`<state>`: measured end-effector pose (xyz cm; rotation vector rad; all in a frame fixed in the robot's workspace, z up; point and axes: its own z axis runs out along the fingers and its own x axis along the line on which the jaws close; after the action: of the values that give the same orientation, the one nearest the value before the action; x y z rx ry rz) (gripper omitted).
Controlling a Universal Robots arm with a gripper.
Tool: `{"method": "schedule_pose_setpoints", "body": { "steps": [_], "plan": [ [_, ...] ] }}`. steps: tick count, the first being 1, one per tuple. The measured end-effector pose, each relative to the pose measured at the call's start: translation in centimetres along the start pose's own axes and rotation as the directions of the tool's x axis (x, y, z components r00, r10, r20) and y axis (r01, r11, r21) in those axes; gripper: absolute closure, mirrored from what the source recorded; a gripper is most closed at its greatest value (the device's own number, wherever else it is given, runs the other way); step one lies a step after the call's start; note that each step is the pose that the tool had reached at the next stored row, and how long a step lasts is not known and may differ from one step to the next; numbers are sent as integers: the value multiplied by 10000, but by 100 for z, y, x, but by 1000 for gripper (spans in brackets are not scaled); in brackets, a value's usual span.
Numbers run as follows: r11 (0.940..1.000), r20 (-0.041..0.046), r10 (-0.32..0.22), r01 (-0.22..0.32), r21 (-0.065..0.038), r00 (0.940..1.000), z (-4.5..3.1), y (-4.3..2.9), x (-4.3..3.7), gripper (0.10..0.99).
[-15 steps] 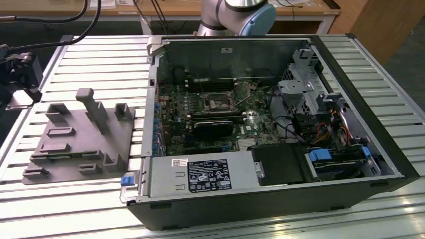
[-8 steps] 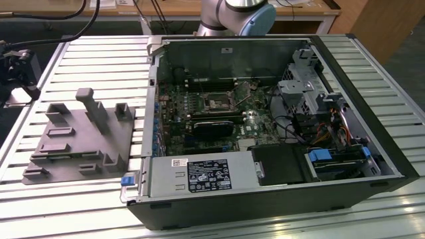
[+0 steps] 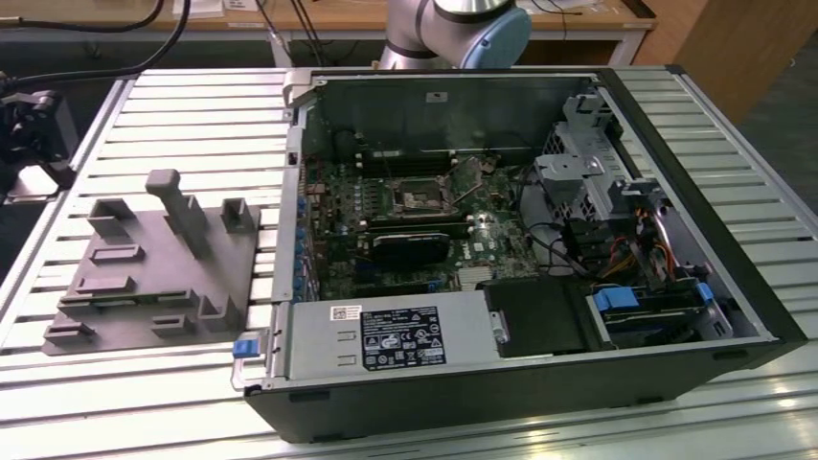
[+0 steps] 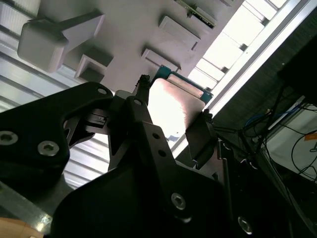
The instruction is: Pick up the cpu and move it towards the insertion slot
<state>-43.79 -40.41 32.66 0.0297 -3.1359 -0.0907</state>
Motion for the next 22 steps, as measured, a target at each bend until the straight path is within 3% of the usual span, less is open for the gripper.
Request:
{"method": "schedule_pose_setpoints", "body": {
  "steps": [22],
  "plan": [
    [10000,-1,1,-1,1,10000,-111,10,0,541]
  ]
}}
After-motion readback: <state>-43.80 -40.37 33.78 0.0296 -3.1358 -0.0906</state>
